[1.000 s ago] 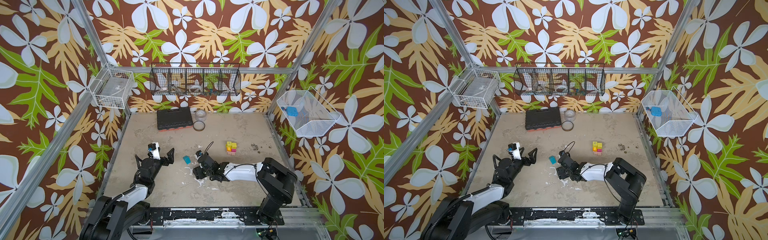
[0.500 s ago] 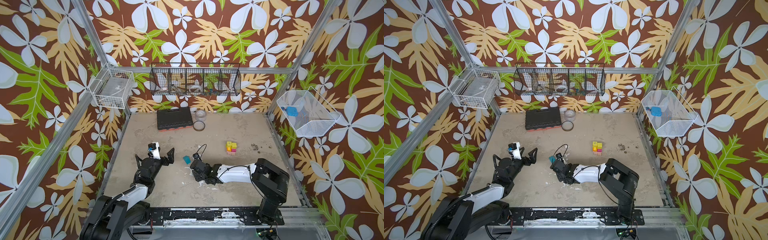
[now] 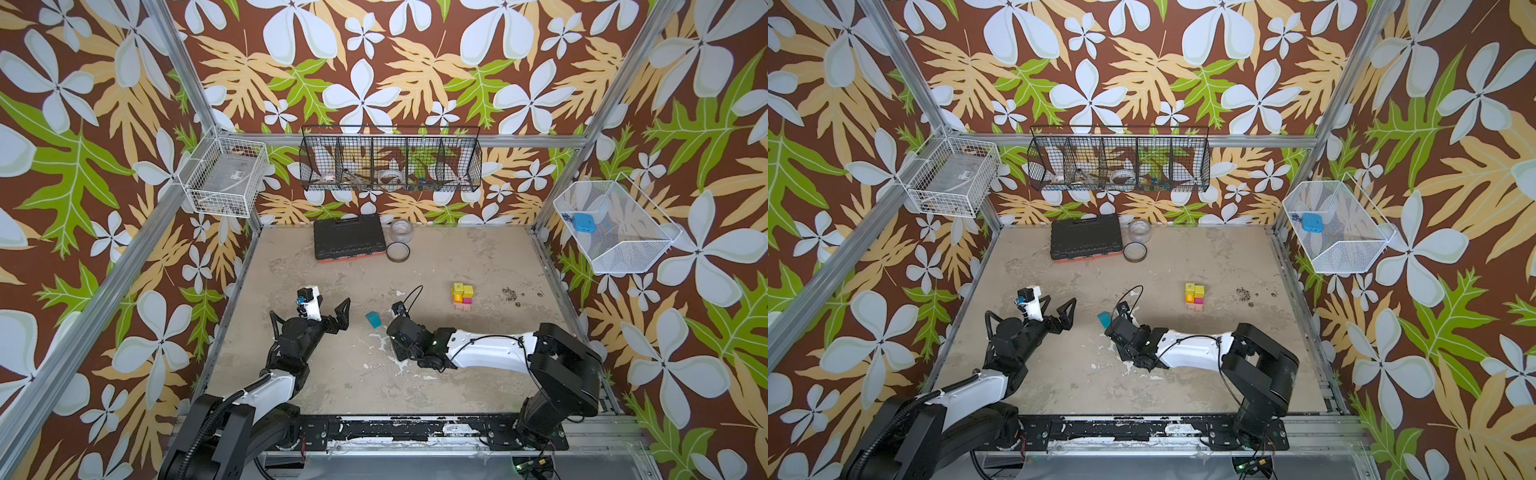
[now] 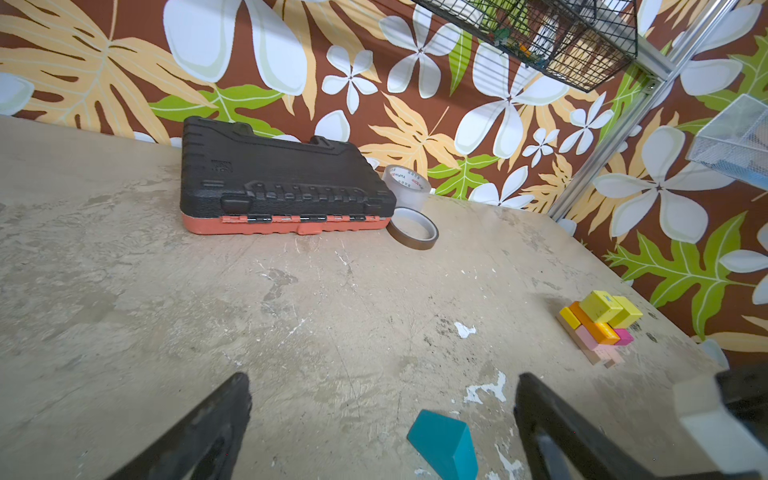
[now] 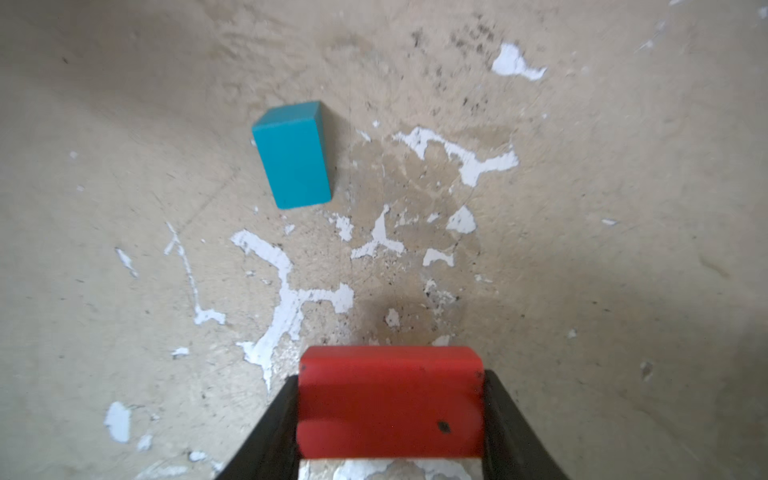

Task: Build the wood block tower
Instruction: 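Lift the red block with the right gripper and carry it over the tower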

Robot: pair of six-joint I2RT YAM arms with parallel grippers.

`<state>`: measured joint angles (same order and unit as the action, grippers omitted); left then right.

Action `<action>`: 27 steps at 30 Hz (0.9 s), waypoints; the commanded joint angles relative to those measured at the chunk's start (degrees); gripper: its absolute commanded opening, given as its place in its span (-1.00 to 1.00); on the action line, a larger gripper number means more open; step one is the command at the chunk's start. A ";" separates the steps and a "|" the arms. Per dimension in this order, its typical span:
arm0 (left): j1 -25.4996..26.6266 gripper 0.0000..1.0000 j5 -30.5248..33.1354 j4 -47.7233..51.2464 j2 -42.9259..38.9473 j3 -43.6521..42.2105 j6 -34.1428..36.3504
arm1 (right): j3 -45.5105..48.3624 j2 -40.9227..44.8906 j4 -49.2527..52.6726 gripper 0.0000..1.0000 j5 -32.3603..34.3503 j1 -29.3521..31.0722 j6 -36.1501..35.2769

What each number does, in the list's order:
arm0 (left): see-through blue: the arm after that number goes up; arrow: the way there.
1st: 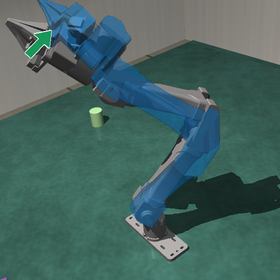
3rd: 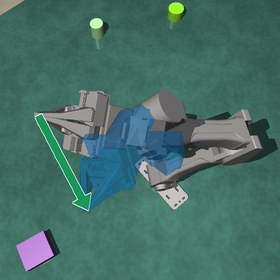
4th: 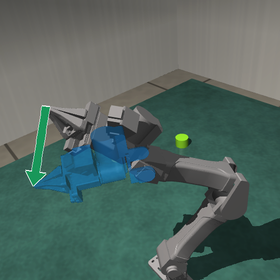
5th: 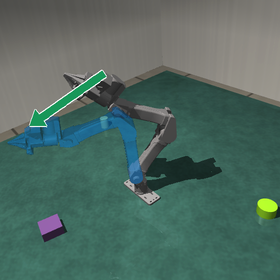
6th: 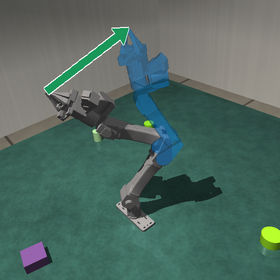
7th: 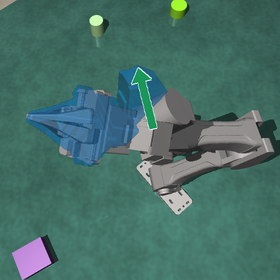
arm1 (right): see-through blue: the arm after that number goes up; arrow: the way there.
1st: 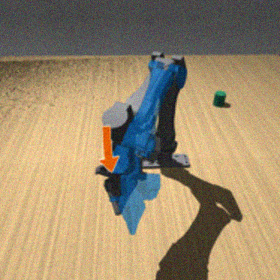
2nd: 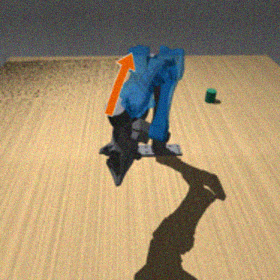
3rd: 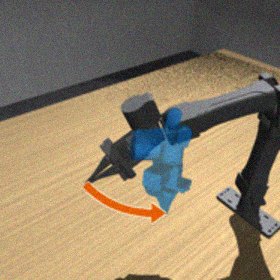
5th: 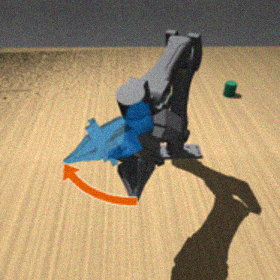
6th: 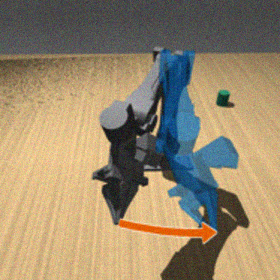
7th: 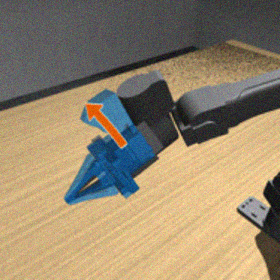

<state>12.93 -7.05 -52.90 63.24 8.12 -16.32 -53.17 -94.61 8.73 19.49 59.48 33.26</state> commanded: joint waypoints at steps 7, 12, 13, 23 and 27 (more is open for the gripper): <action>-0.04 1.00 -5.52 -4.77 -0.20 -0.93 1.19 | 3.17 14.79 5.68 -0.42 6.35 -3.79 2.48; -0.04 1.00 -7.41 -4.48 0.35 -0.47 1.70 | 5.47 23.10 7.23 -0.43 7.59 -9.86 3.17; -0.02 1.00 -7.88 -4.49 0.64 -0.31 1.68 | 5.81 24.38 7.56 -0.44 7.61 -11.38 3.23; -0.10 1.00 -9.38 -2.51 3.95 2.32 1.75 | 6.23 27.99 7.01 -0.51 1.45 -27.86 2.23; -0.33 1.00 -11.17 -3.38 3.17 1.64 1.94 | 3.46 25.03 7.97 -0.57 -1.64 -33.39 1.27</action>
<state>12.86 -16.38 -54.57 66.87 9.89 -14.85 -48.27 -68.53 16.43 20.47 28.05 35.48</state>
